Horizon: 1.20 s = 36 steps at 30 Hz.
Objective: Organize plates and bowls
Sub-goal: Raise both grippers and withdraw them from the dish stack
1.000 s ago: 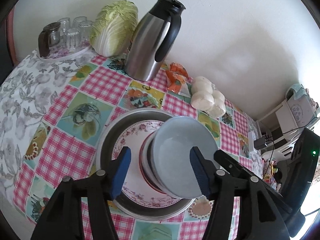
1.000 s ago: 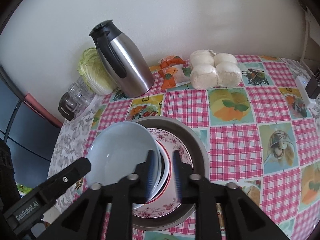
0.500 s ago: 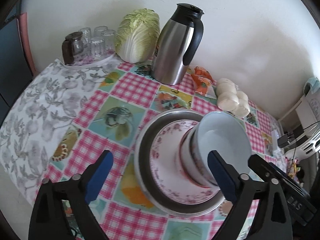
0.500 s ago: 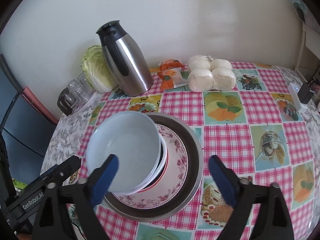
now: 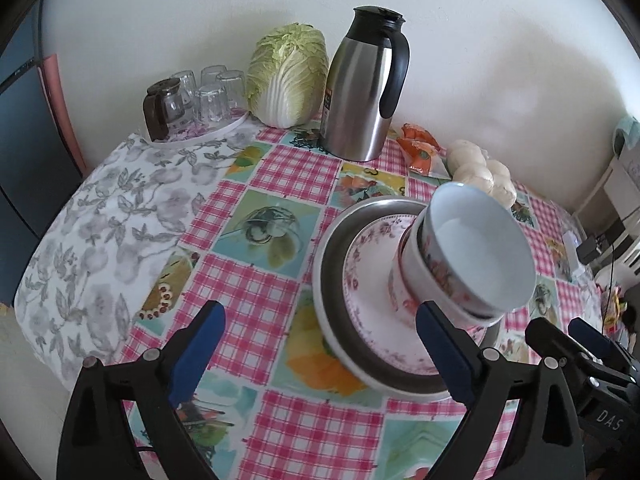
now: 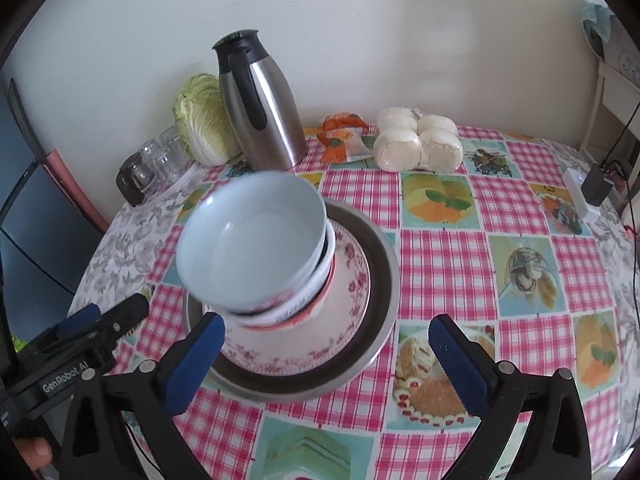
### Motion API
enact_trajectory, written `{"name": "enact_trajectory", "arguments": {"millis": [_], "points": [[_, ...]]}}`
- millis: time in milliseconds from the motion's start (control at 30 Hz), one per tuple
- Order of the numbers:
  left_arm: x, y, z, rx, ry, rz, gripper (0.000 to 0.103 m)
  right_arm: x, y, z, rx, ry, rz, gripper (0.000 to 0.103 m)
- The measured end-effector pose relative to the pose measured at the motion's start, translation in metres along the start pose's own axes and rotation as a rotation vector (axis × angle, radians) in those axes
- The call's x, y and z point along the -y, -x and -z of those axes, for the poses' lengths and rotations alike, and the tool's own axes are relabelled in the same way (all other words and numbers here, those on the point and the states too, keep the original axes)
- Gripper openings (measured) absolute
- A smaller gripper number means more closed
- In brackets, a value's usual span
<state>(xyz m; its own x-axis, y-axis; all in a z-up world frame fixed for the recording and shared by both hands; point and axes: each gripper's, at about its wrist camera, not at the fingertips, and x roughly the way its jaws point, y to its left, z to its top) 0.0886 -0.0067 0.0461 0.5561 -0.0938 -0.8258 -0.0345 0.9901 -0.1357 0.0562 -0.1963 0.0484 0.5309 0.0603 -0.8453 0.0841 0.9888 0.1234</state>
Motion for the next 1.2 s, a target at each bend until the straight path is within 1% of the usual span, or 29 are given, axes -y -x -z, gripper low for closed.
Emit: {"name": "enact_trajectory", "arguments": {"millis": [100,233,433,567,700,967,1067,1133,1200], "points": [[-0.003,0.0,0.007,0.004,-0.014,0.002,0.096,0.001,-0.004,0.01,-0.016,0.014,0.019,0.103],[-0.002,0.001,0.016,0.031,-0.074,-0.01,0.096,0.004,-0.005,0.018,-0.028,0.008,0.032,0.103],[0.002,0.0,0.028,0.071,-0.153,0.01,0.096,0.007,-0.007,0.027,-0.034,0.015,0.059,0.103],[-0.001,-0.004,0.038,0.077,-0.189,0.007,0.096,0.006,-0.01,0.032,-0.044,0.028,0.069,0.103],[-0.01,-0.012,0.047,0.073,-0.19,0.0,0.096,0.004,-0.011,0.037,-0.048,0.042,0.073,0.103],[-0.028,-0.015,0.048,0.101,-0.129,0.024,0.096,-0.001,-0.014,0.041,-0.064,0.068,0.079,0.103],[-0.026,-0.015,0.048,0.106,-0.13,0.028,0.096,-0.001,-0.015,0.041,-0.069,0.07,0.083,0.103],[-0.023,-0.015,0.048,0.111,-0.144,0.003,0.096,-0.001,-0.016,0.041,-0.073,0.072,0.086,0.103],[-0.02,-0.013,0.049,0.119,-0.158,0.004,0.096,-0.001,-0.016,0.041,-0.077,0.075,0.087,0.103]]}}
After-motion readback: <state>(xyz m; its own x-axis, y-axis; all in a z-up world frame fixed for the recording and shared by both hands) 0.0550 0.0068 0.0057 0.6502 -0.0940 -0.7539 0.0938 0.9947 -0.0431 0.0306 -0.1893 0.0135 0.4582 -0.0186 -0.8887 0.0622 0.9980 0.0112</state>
